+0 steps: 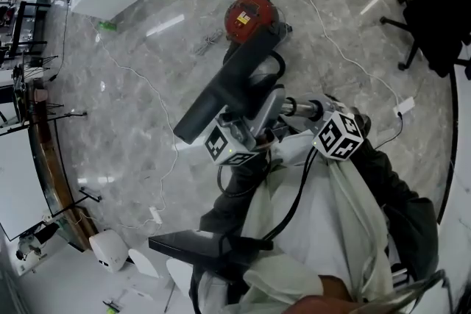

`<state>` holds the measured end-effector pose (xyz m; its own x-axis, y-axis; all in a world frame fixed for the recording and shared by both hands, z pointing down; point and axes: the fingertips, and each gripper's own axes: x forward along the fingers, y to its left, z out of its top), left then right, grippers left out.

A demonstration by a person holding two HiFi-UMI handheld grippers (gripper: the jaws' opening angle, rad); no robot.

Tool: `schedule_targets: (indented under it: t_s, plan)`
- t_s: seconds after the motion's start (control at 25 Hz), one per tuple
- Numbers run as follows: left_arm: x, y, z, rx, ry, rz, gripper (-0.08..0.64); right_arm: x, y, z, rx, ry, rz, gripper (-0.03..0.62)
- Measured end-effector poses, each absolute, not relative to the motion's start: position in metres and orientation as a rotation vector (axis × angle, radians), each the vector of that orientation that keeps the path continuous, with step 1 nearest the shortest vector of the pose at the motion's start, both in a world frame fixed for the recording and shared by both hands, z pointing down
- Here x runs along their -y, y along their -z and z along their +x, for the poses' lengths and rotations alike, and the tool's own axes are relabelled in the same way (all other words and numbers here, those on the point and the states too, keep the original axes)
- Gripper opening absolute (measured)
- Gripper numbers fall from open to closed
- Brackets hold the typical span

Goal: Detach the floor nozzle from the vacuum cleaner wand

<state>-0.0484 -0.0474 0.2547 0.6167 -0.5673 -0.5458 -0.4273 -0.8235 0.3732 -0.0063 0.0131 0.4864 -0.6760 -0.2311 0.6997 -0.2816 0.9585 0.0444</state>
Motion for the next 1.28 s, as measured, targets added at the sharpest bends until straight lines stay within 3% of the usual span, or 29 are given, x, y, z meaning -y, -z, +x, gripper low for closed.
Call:
schedule_targets:
  t_s: [0.24,0.56,0.88,1.12,1.28]
  plan:
    - [0.047,-0.263,-0.044,0.765,0.910,2.609,0.072,-0.026,-0.489,-0.008,2.349,-0.154,0.337,0.037]
    - [-0.027,-0.244,-0.026,-0.011,0.979,2.828,0.074,-0.074,-0.475,-0.015,2.500,-0.209,-0.107,0.040]
    - [0.044,-0.266,-0.042,0.667,0.946,2.651,0.071,-0.025,-0.494,-0.009,2.349,-0.168,0.374,0.037]
    - [0.061,-0.272,-0.049,0.930,0.835,2.510,0.072,-0.012,-0.490,-0.007,2.286,-0.106,0.563,0.038]
    - [0.057,-0.263,-0.052,0.878,0.835,2.548,0.072,-0.017,-0.483,-0.014,2.327,-0.121,0.494,0.038]
